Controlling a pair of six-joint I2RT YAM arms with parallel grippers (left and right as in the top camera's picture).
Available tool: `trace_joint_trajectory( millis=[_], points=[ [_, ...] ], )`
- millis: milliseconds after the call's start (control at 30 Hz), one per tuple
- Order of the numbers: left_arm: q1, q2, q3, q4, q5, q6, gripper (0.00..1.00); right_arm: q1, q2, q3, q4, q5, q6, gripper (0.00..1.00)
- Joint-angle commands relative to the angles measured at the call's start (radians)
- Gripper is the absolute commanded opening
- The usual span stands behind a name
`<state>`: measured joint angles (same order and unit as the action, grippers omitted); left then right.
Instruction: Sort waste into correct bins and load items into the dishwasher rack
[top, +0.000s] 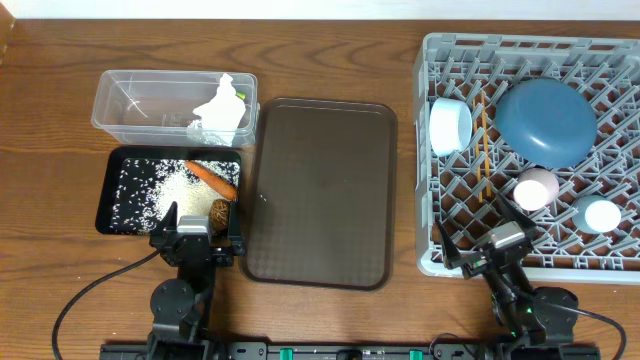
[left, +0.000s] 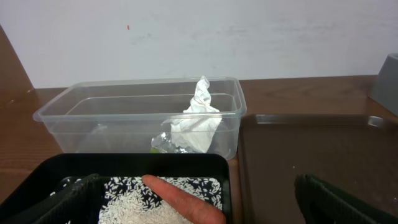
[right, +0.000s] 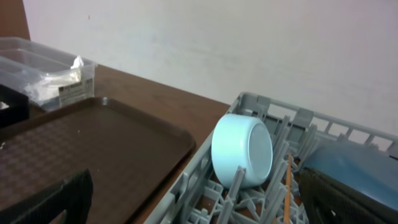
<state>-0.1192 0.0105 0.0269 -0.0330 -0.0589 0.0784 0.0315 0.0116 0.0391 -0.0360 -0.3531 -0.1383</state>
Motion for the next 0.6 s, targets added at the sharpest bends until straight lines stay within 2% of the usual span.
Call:
trace_joint_trajectory(
  millis=[0,567],
  points=[
    [0.005,-0.005,-0.023,-0.033,-0.008,-0.005,0.98,0.008,-0.007,-0.034,0.018,-0.018,0.010,0.99],
    [0.005,-0.005,-0.023,-0.033,-0.009,-0.005,0.98,0.008,-0.006,-0.034,-0.008,-0.018,0.010,0.99]
  ],
)
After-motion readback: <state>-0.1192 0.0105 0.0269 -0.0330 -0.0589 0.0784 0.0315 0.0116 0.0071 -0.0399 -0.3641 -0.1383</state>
